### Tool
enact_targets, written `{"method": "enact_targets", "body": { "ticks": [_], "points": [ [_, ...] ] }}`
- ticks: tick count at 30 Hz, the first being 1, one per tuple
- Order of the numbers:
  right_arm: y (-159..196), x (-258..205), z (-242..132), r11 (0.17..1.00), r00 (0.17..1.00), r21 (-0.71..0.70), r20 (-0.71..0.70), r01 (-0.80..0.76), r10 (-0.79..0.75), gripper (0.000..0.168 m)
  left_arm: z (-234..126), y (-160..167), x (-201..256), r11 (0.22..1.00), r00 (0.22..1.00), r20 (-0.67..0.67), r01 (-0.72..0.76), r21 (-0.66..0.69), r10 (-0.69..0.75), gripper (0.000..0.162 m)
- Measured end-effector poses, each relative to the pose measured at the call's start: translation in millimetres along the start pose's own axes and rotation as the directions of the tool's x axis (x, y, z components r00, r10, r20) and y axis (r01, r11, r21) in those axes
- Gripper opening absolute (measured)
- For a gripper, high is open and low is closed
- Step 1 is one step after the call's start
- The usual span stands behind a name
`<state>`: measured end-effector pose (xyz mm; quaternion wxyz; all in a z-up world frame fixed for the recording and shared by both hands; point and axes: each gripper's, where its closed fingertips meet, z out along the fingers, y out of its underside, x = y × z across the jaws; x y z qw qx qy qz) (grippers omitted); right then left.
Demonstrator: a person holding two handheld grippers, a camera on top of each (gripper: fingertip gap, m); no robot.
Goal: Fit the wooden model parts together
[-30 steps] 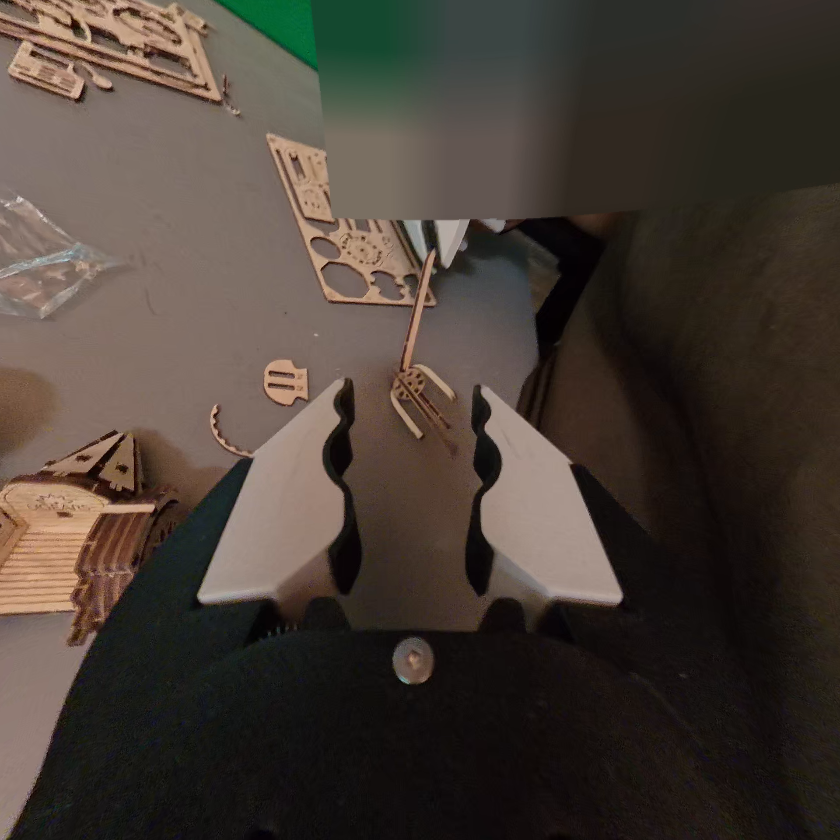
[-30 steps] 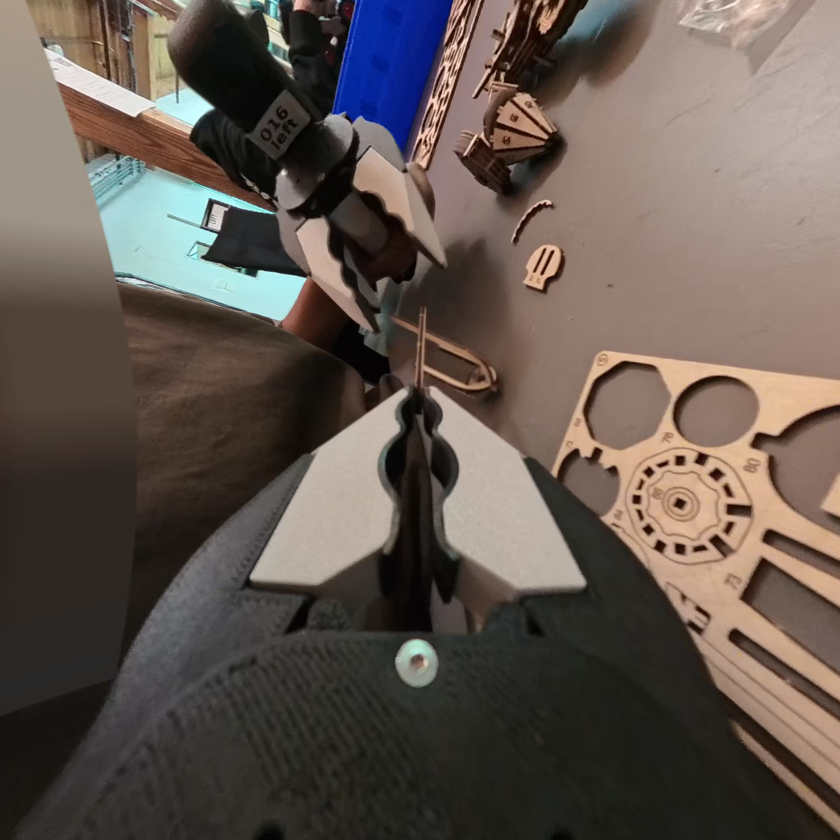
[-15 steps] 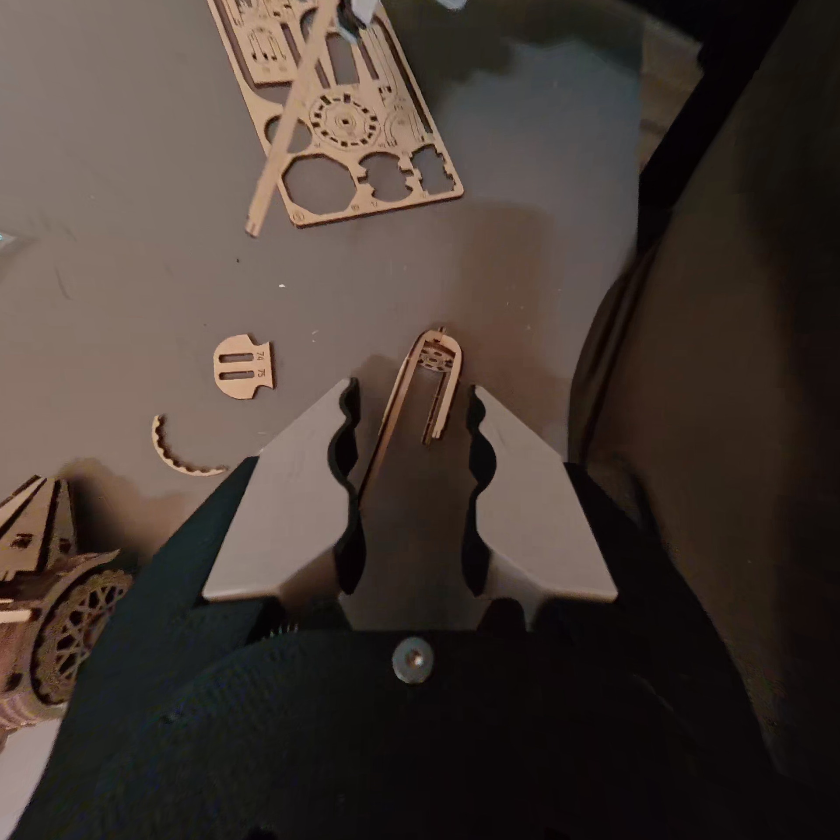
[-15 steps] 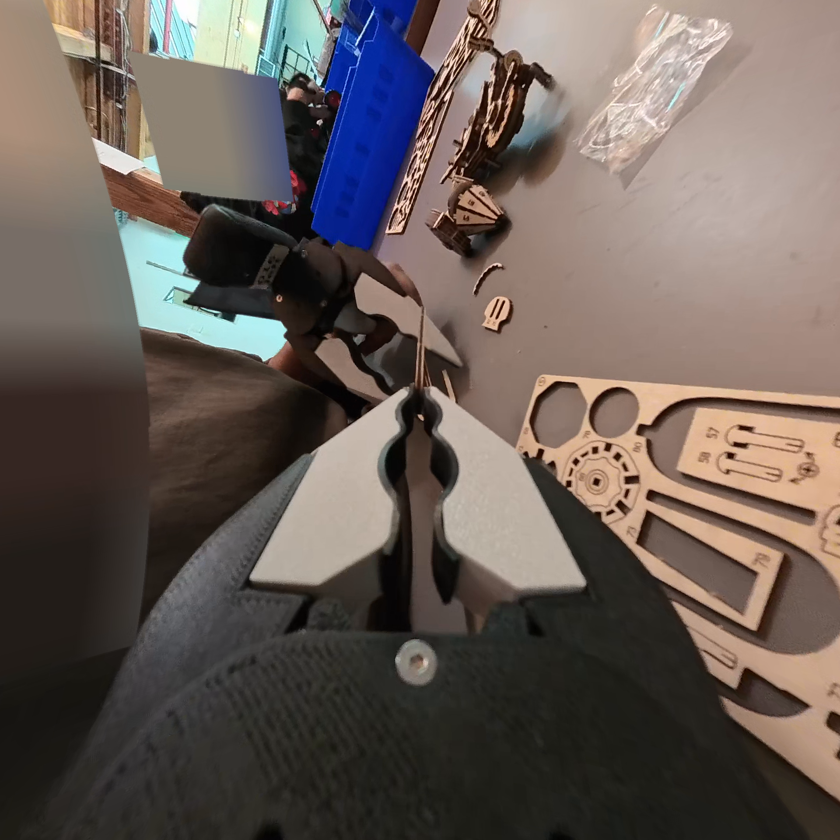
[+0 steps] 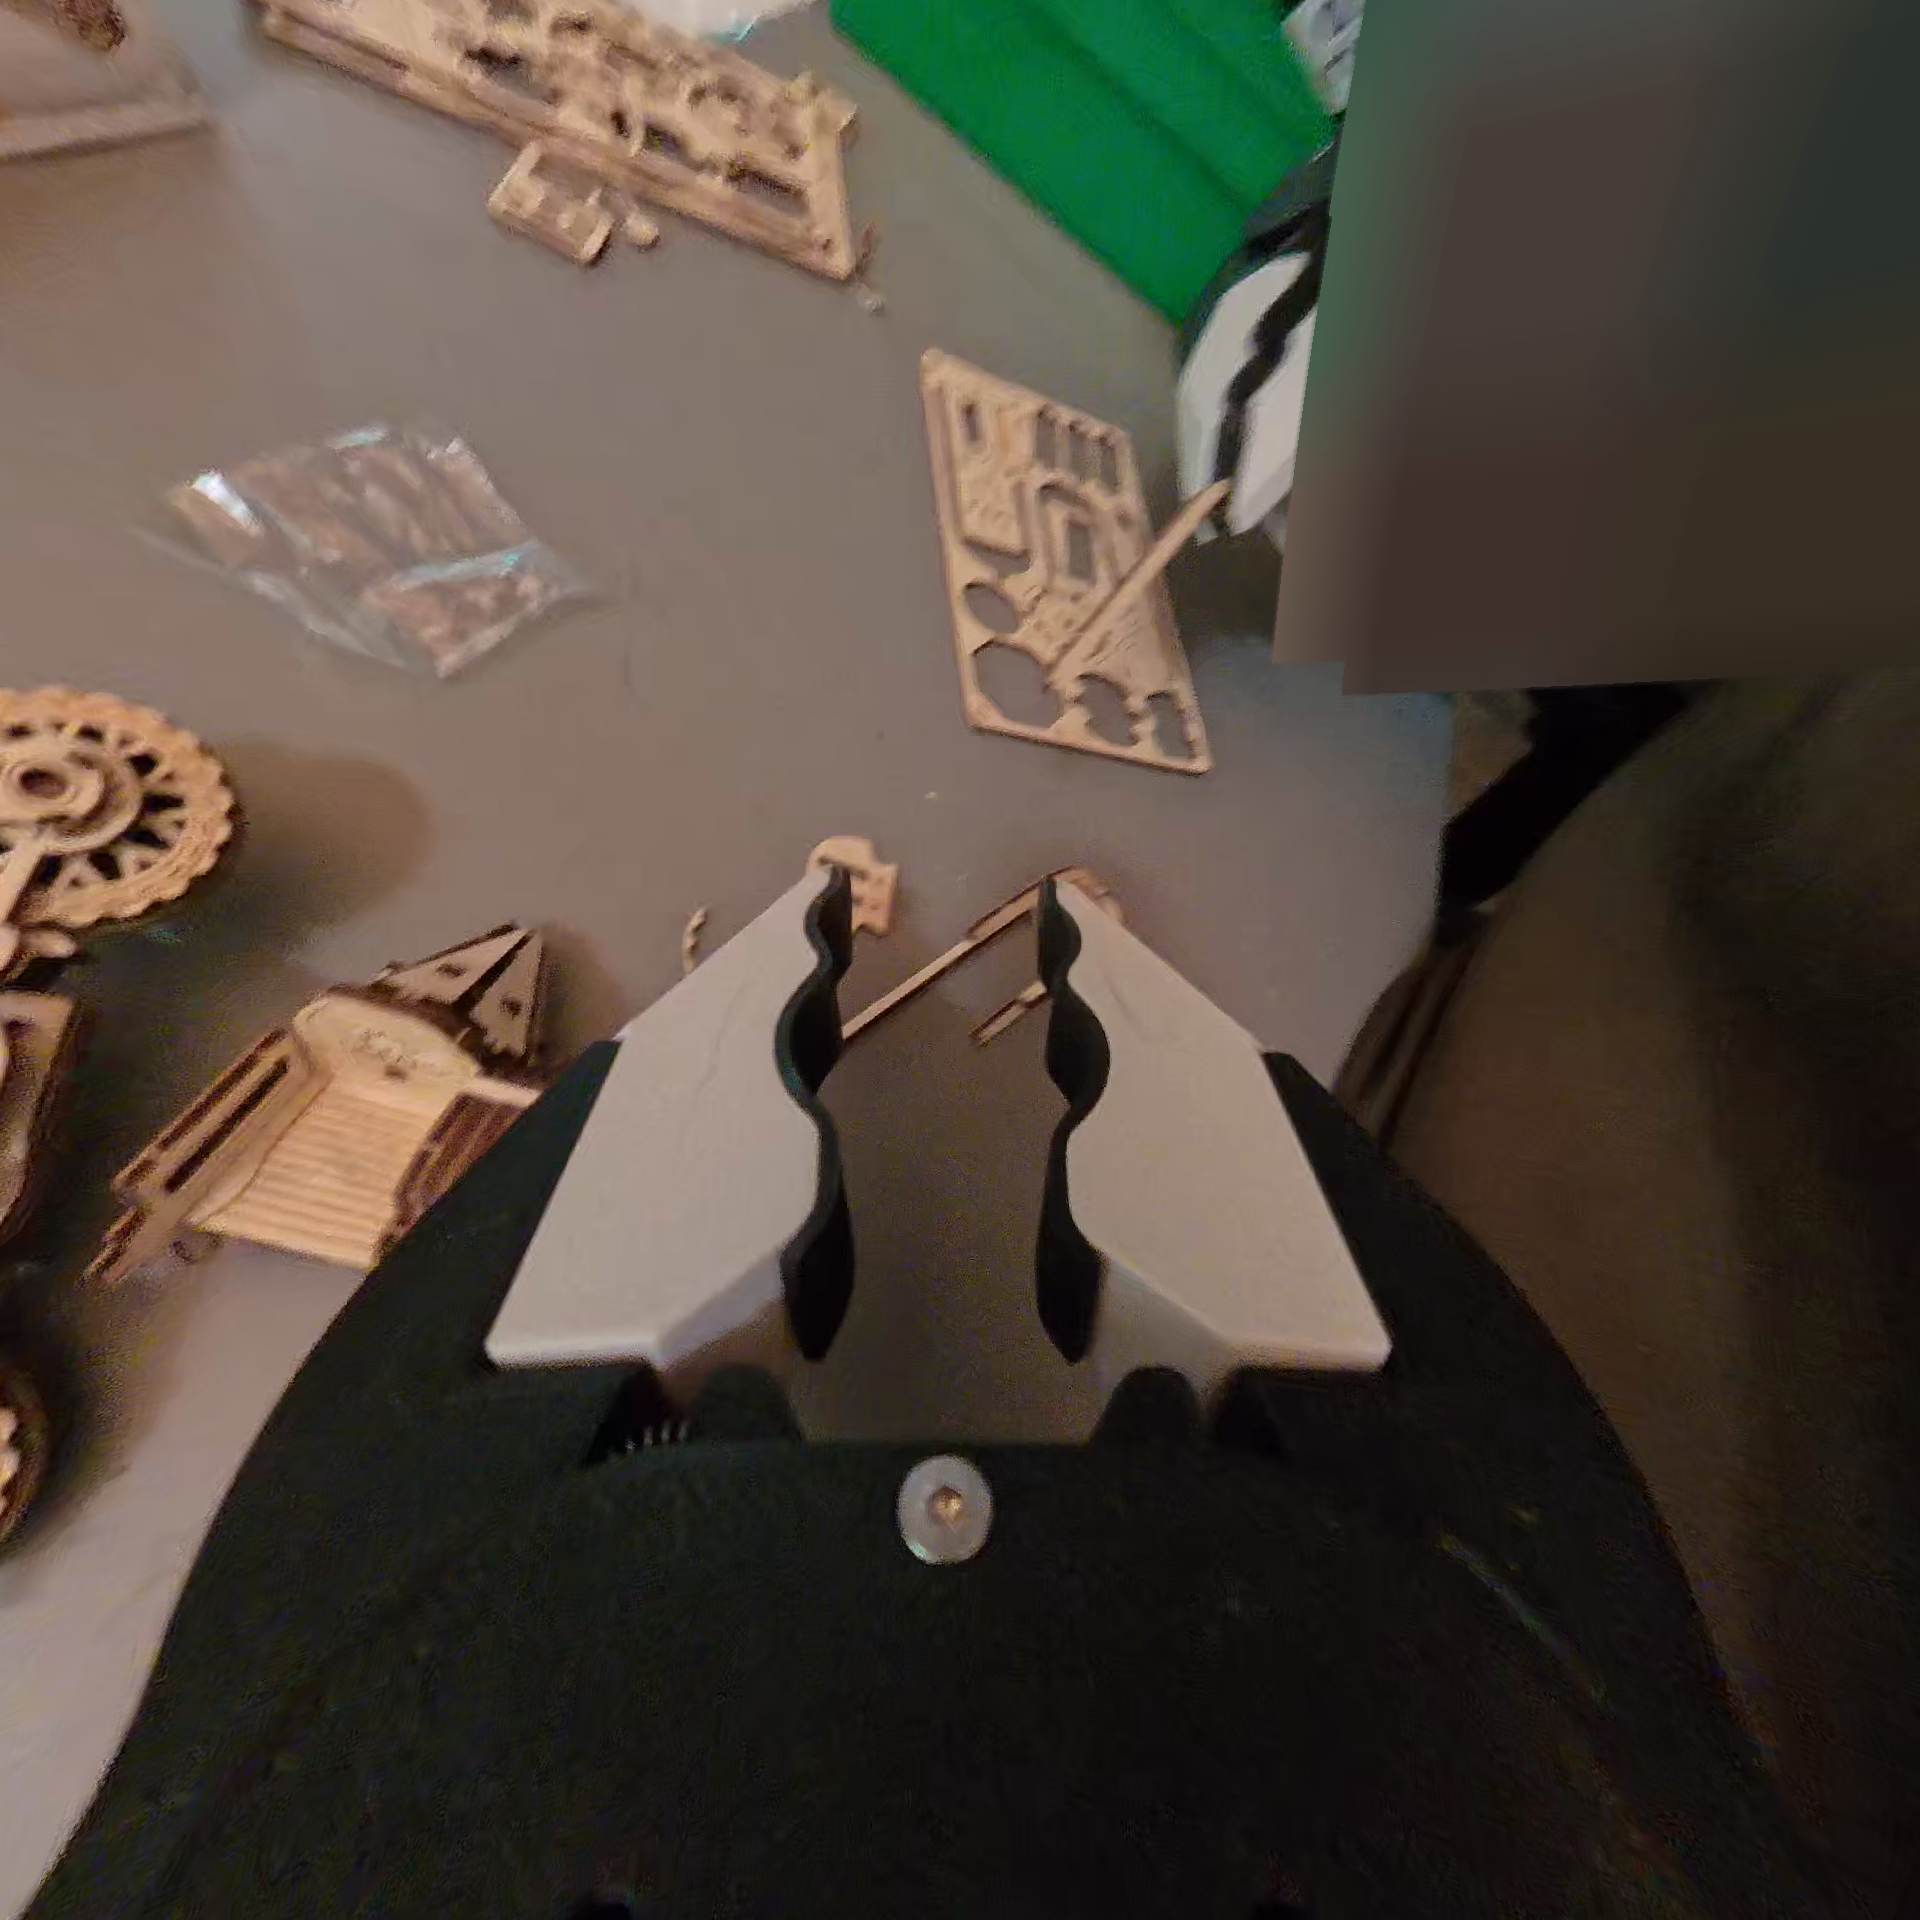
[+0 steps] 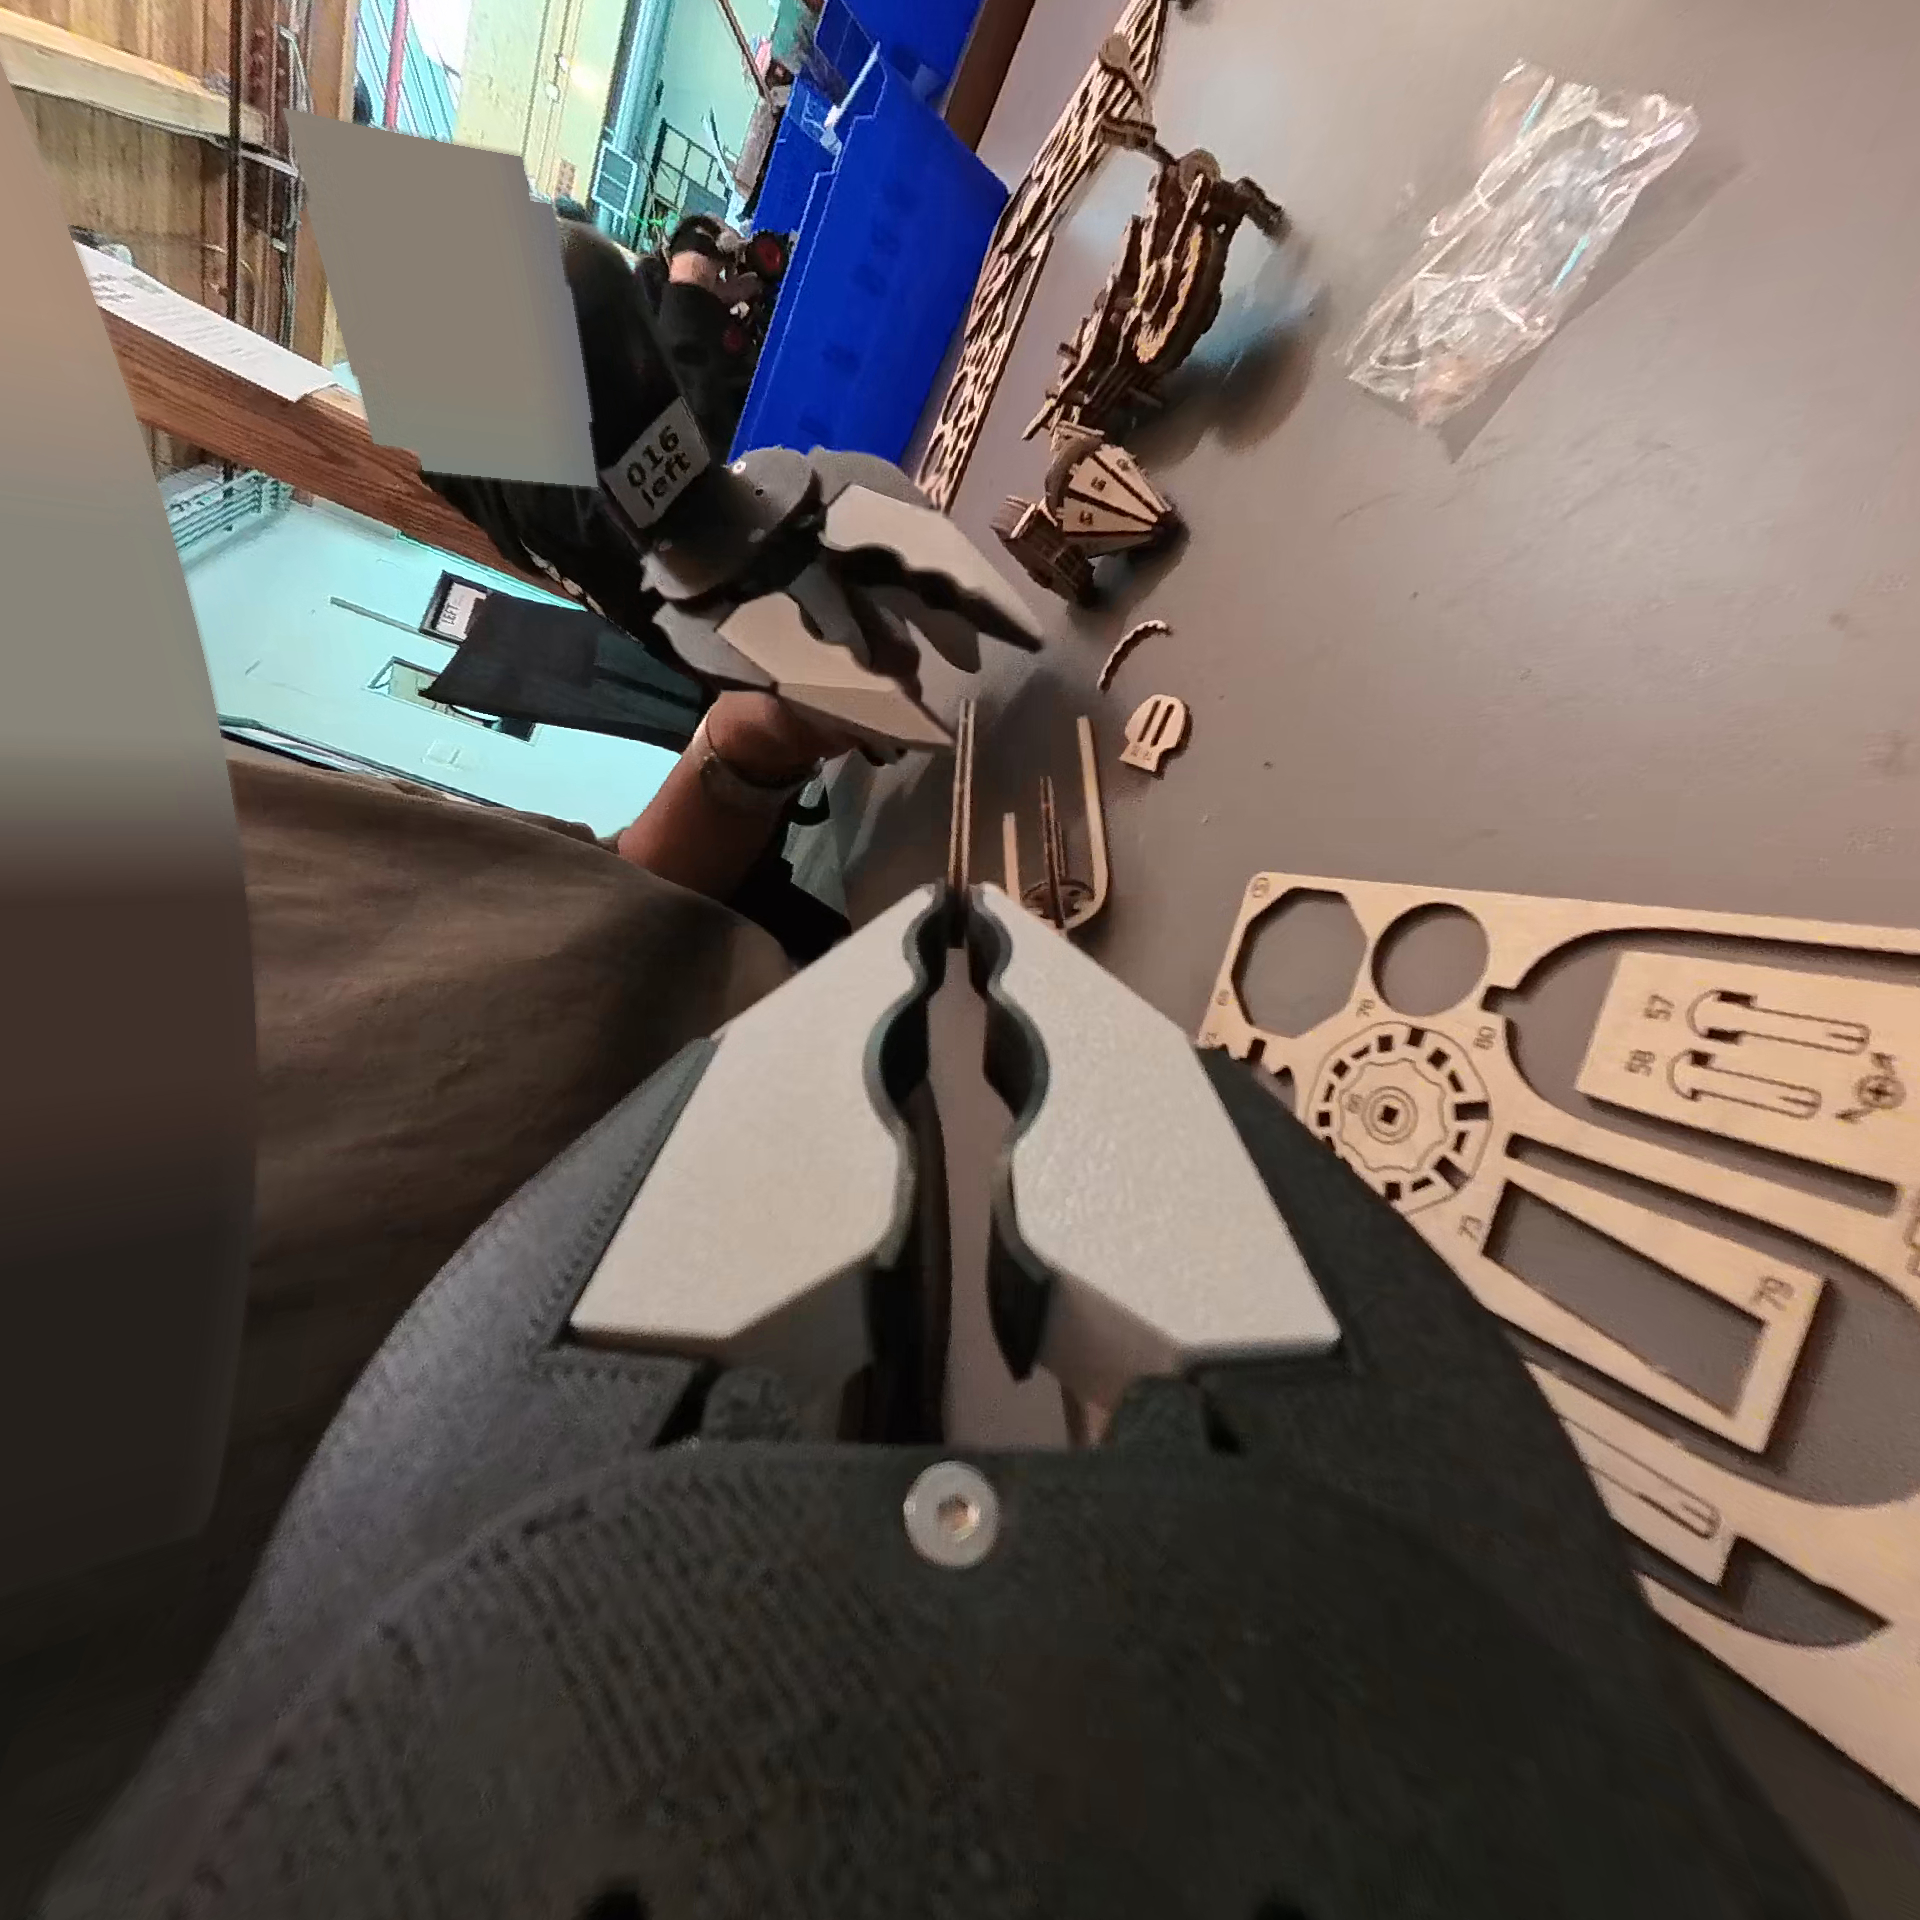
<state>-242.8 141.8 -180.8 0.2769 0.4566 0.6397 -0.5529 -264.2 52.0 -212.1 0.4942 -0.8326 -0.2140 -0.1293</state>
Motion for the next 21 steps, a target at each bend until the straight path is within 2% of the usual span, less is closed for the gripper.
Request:
{"method": "enact_targets", "body": {
  "ticks": [3,7,11,15,18,21],
  "points": [
    [-5,-1,-4,1.000,1.000,0.028,0.009,-0.008,0.008,0.001,-4,-7,20,0.997,0.994,-0.092,-0.064,0.040,0.067,0.035],
    [-12,-2,-10,0.997,0.999,0.073,0.030,-0.028,0.026,0.000,6,14,40,0.950,0.949,-0.107,-0.305,-0.067,0.297,0.029],
    [-12,-2,-10,0.997,0.999,0.075,0.025,-0.028,0.026,0.000,26,39,34,0.861,0.889,-0.026,-0.451,-0.235,0.458,0.020],
    [-9,-5,-7,0.998,1.000,0.059,0.028,-0.013,0.011,0.000,35,43,20,0.777,0.803,0.082,-0.538,-0.326,0.591,0.011],
    [-9,-7,-6,0.998,0.999,0.056,0.032,-0.009,0.007,0.000,36,40,26,0.757,0.780,0.065,-0.579,-0.304,0.623,0.002],
    [-9,-7,-7,0.998,1.000,0.058,0.030,-0.007,0.006,0.000,30,32,33,0.823,0.842,0.029,-0.518,-0.233,0.538,0.002]
  ]
}}
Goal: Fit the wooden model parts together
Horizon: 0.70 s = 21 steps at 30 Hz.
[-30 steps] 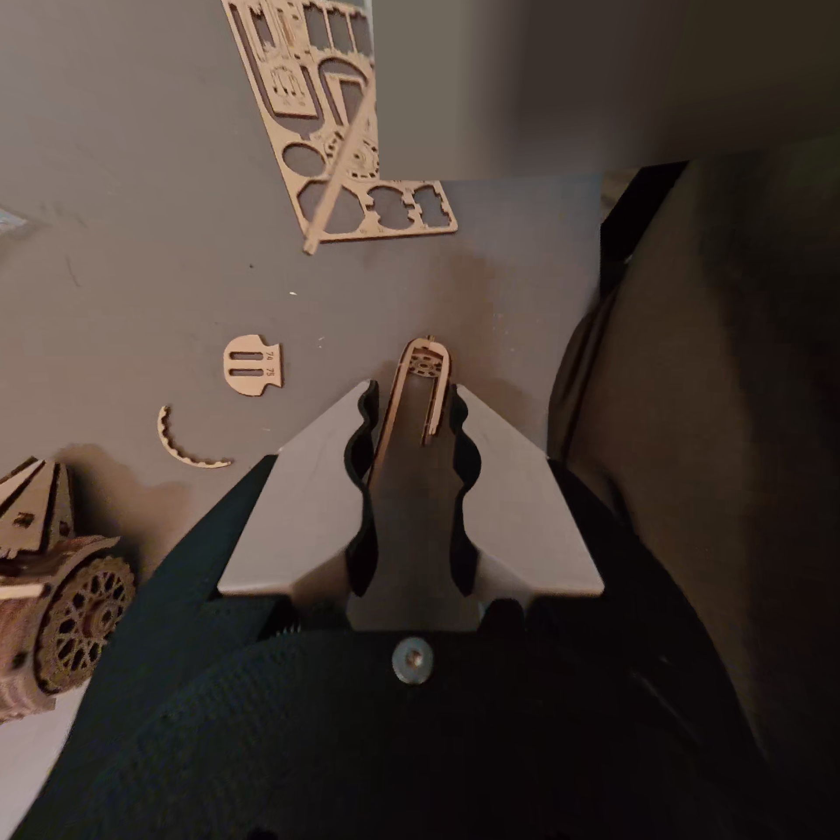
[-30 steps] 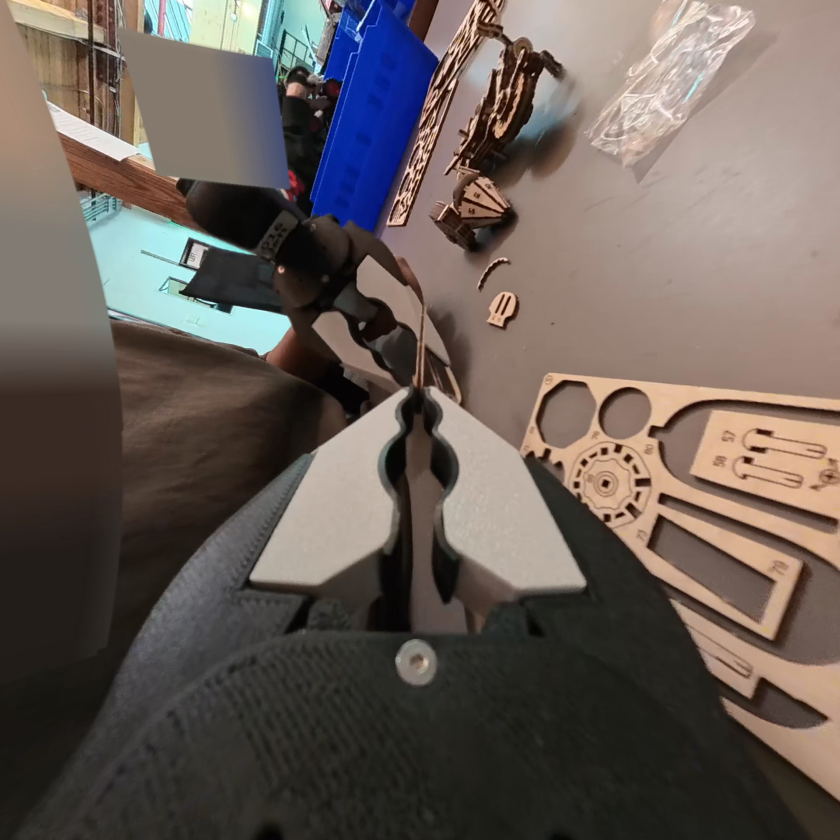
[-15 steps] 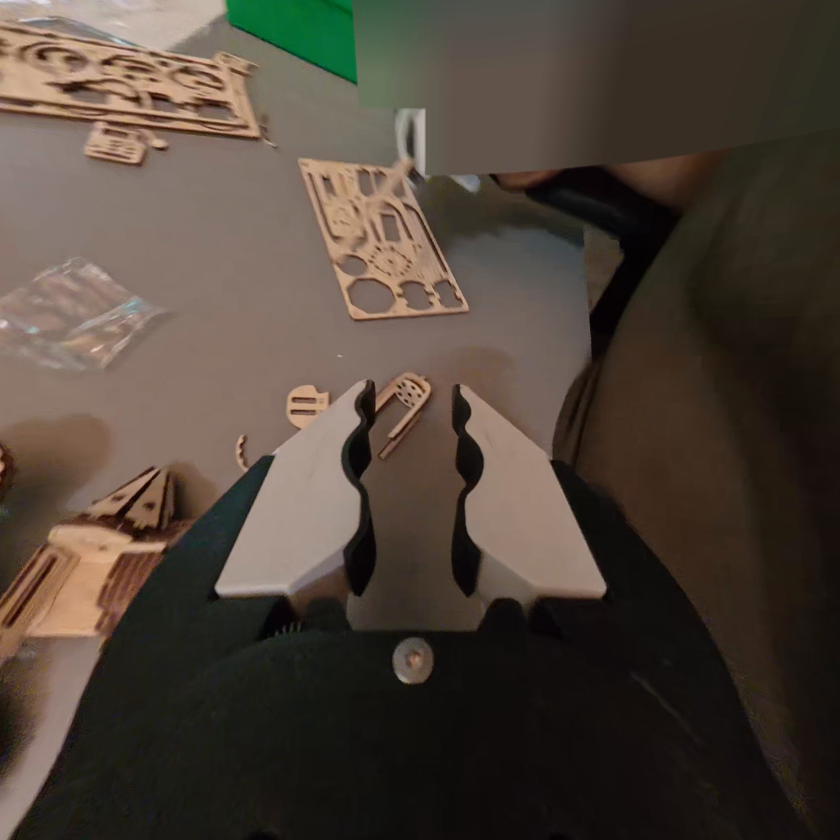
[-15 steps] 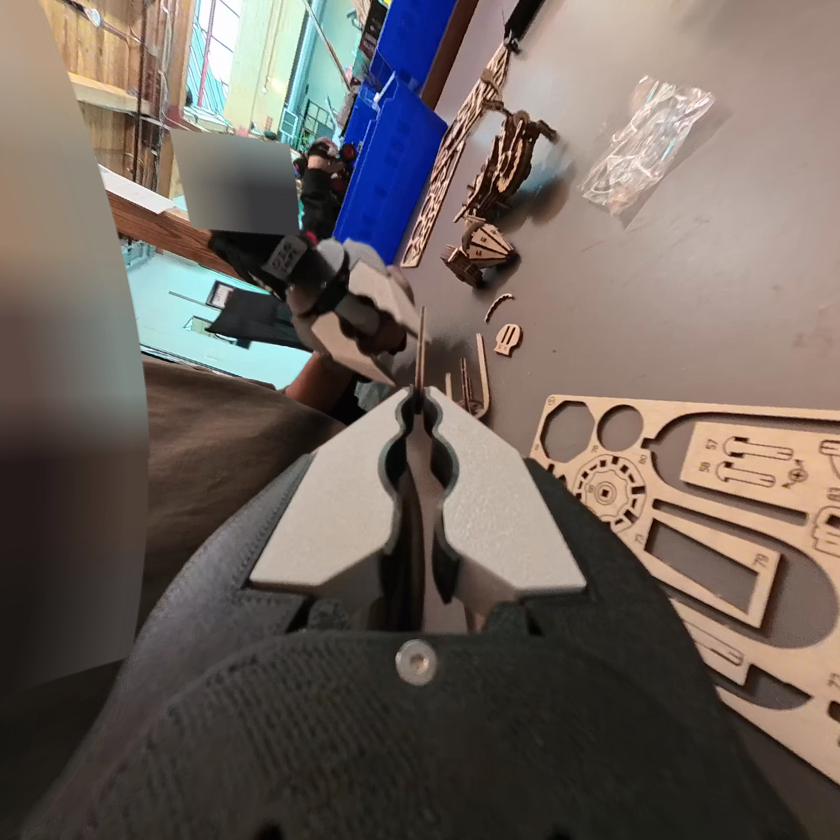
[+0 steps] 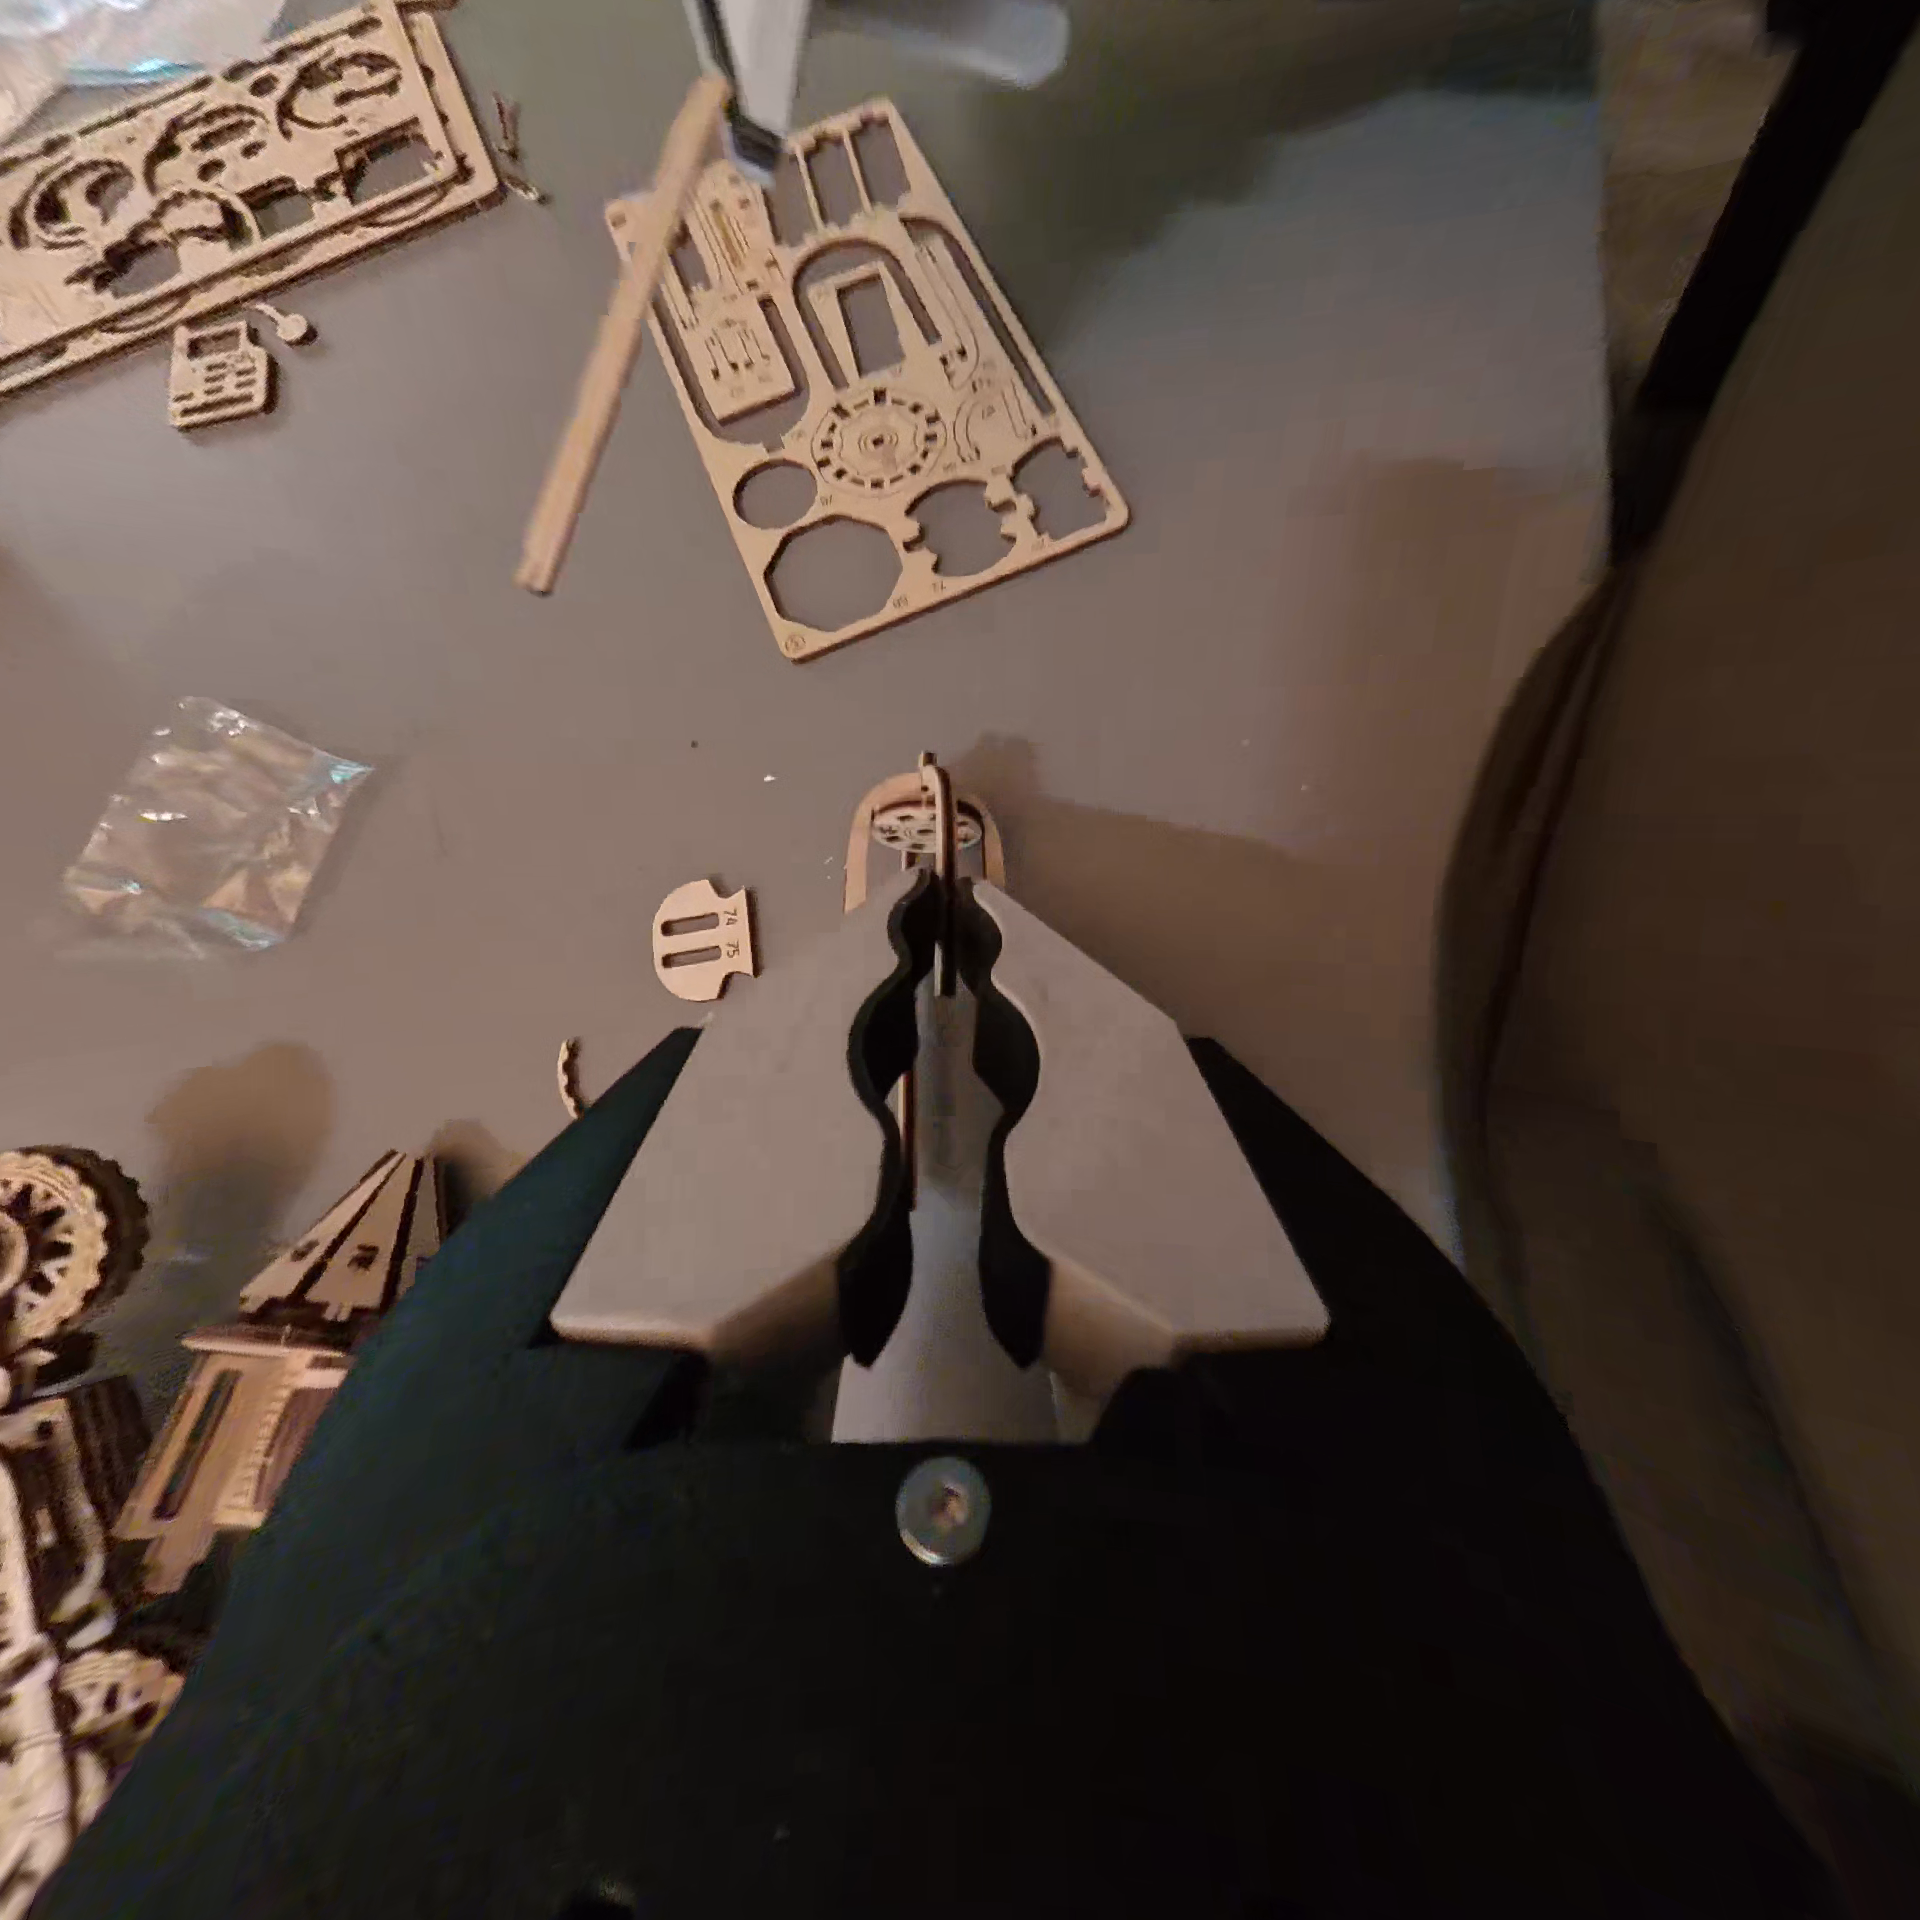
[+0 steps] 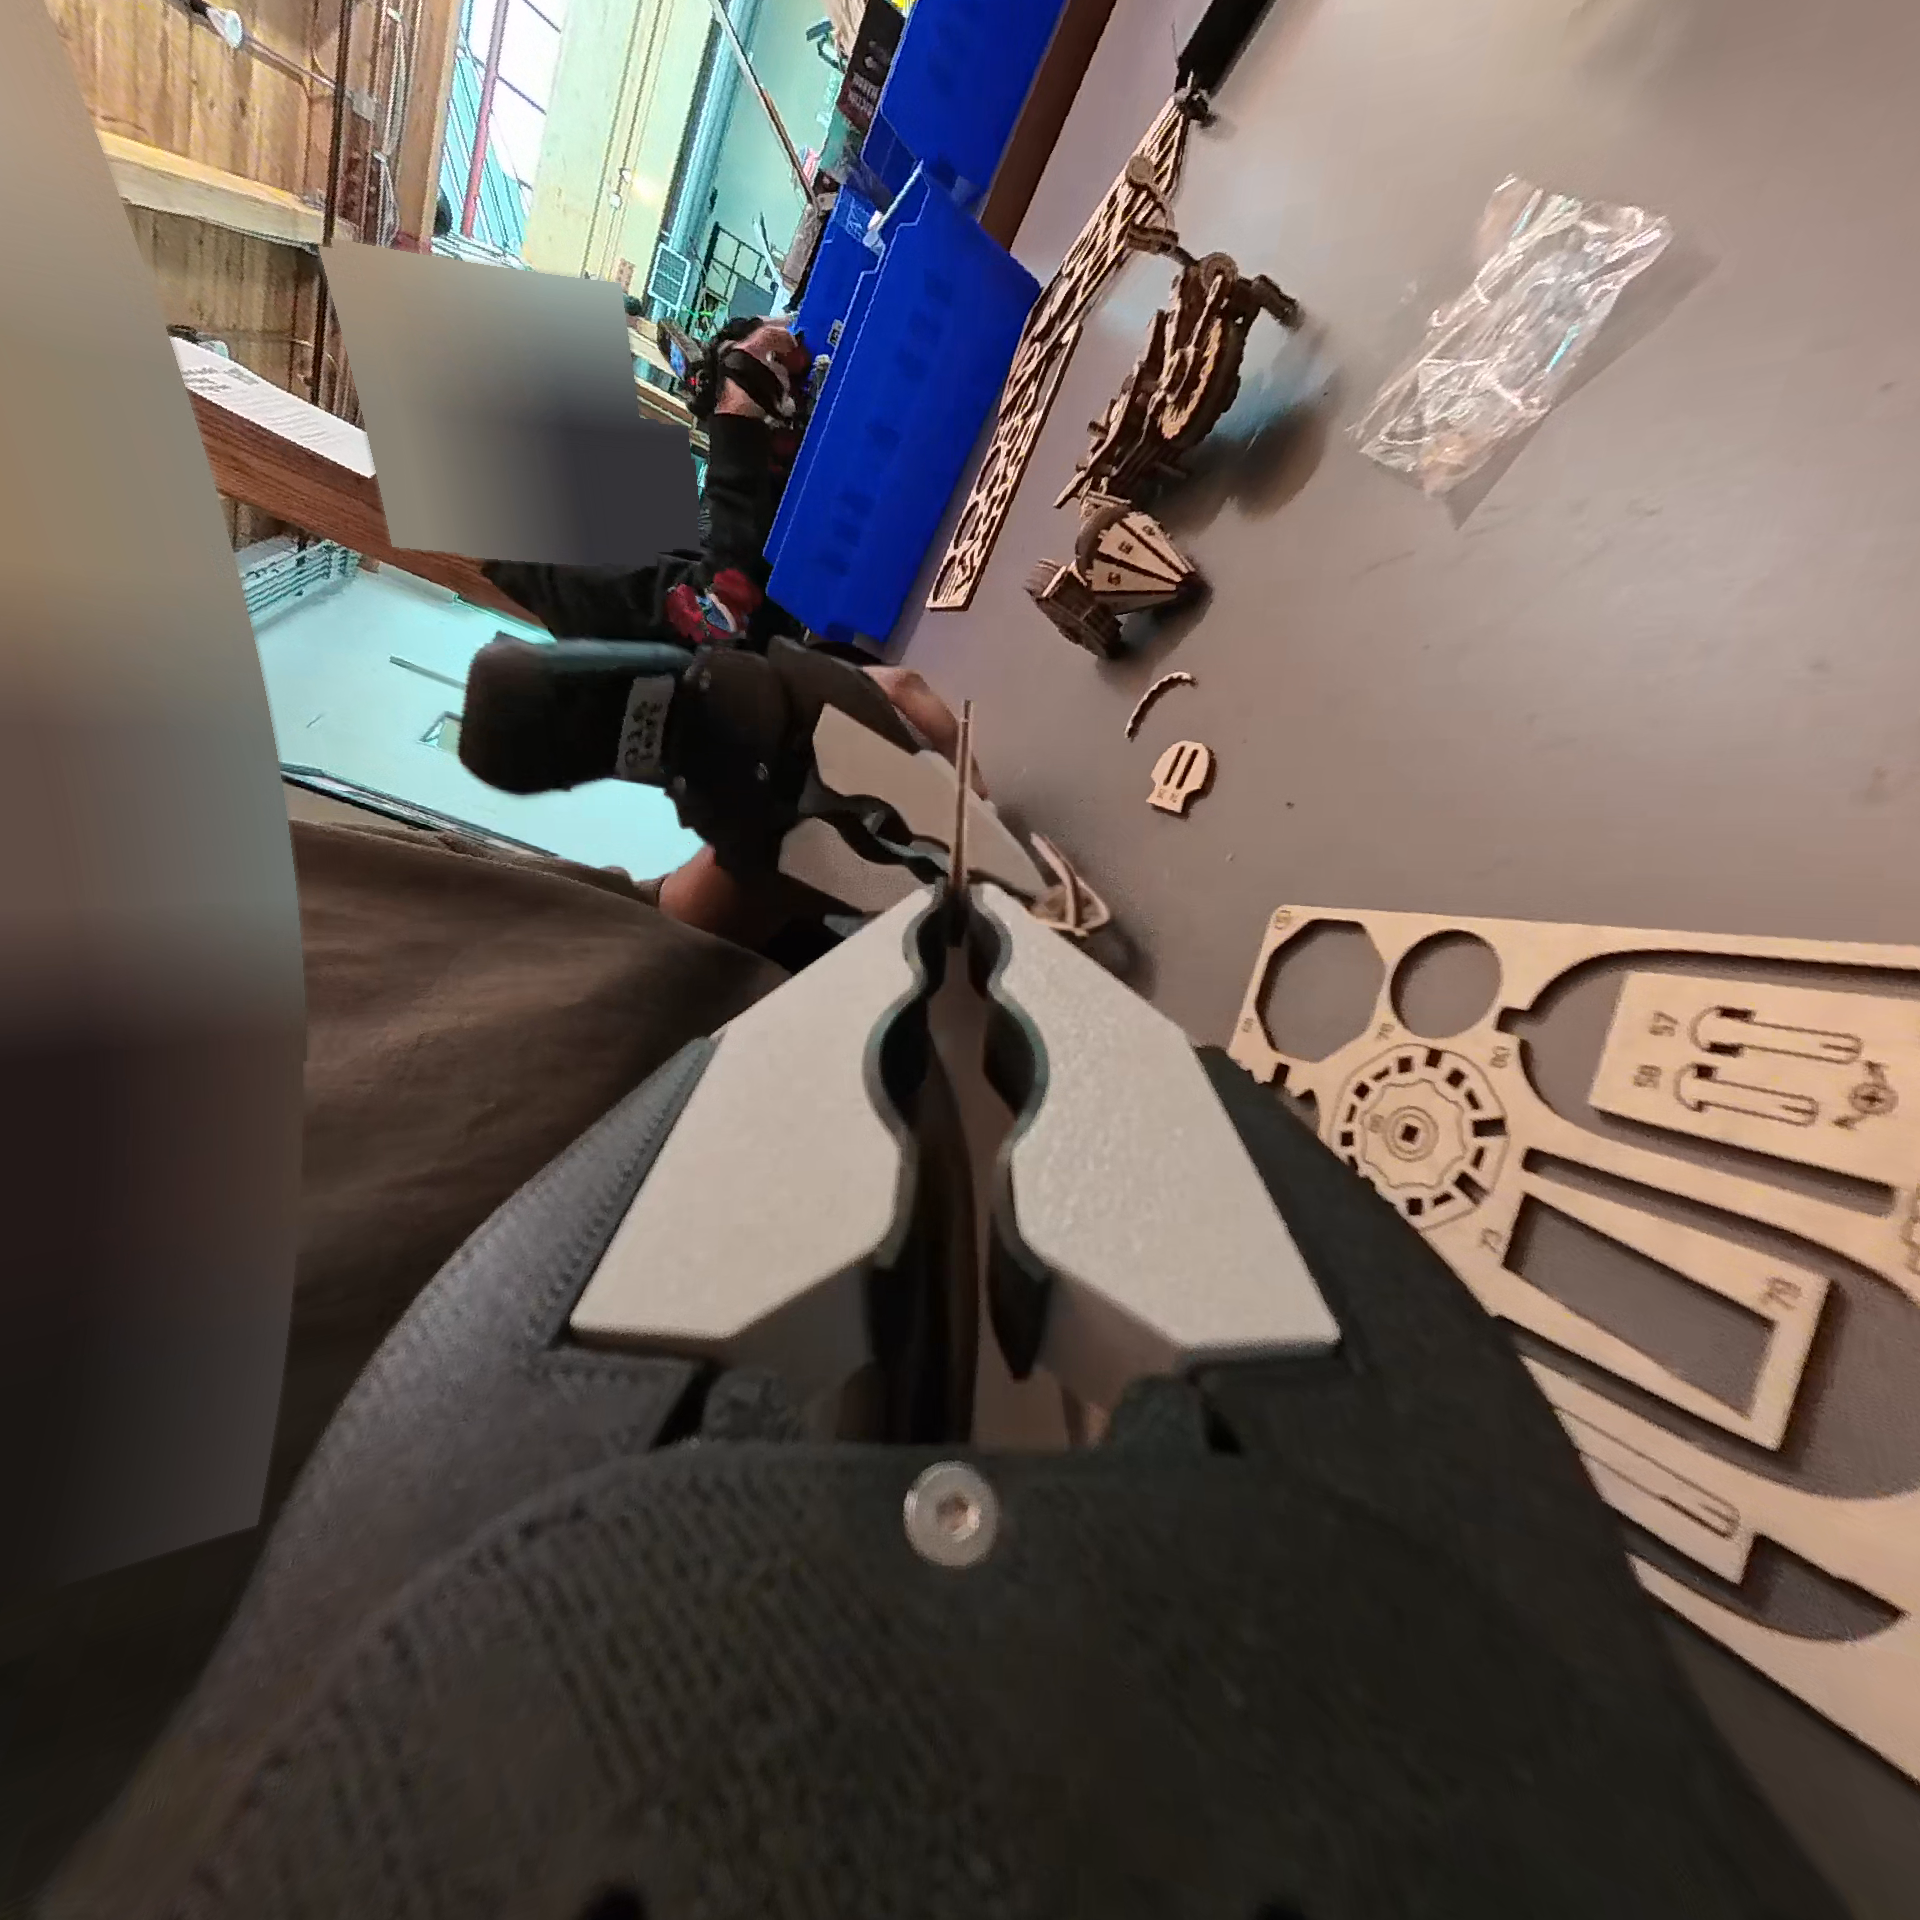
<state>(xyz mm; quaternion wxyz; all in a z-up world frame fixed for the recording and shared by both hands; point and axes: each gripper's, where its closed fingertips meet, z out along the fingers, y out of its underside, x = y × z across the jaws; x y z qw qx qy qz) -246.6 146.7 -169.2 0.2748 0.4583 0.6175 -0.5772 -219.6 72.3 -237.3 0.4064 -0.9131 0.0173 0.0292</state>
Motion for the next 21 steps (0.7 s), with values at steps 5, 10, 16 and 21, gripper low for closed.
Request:
{"method": "enact_targets", "body": {
  "ticks": [5,10,16,21],
  "points": [
    [2,-1,1,1.000,1.000,-0.010,-0.001,0.007,-0.007,0.001,-33,-22,-4,0.942,0.950,-0.215,0.269,0.202,-0.225,0.001],
    [9,-21,5,0.998,0.994,-0.050,0.103,0.027,-0.021,0.000,-81,-41,-2,0.828,0.863,-0.460,0.406,0.386,-0.209,0.000],
    [29,-43,19,0.989,0.977,-0.150,0.214,0.008,0.025,0.001,-107,-50,9,0.784,0.823,-0.556,0.420,0.457,-0.116,0.000],
    [31,-52,22,0.987,0.962,-0.159,0.267,-0.015,0.057,0.001,-97,-43,10,0.811,0.809,-0.571,0.425,0.403,-0.140,0.000]
  ]
}}
